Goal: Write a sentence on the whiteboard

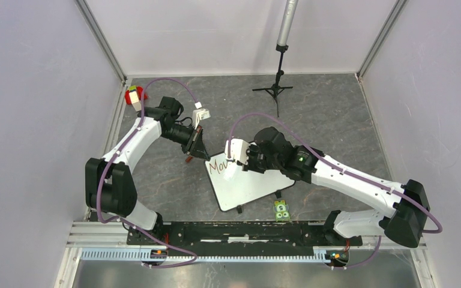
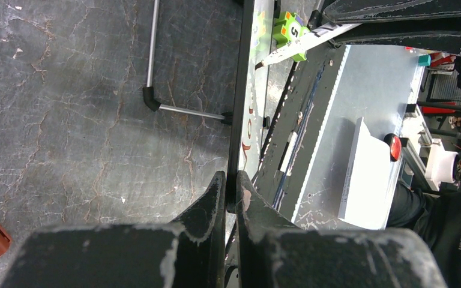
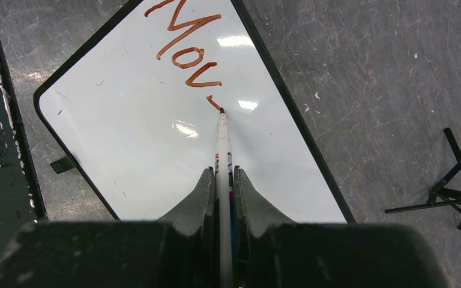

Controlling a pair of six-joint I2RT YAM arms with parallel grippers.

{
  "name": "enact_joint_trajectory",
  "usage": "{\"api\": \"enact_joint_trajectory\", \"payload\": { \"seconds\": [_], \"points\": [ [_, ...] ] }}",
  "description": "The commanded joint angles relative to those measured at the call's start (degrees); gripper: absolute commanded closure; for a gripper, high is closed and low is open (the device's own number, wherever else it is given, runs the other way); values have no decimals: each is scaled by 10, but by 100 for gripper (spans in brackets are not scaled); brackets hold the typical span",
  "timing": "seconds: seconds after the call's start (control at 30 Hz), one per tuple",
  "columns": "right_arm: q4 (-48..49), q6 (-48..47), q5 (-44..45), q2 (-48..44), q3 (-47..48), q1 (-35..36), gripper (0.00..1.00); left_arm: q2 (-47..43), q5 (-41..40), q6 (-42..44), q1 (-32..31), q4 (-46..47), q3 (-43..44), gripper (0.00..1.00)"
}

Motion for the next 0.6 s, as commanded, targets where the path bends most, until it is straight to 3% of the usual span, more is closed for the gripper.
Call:
{"api": "enact_joint_trajectory", "payload": {
  "seconds": [0.0,0.57],
  "points": [
    [-2,-10,29,-2,13,-8,100,-7,-5,18,-6,-1,10,98],
    [13,5,-4,28,26,-3,100,-5,-5,19,-6,0,12,98]
  ]
}}
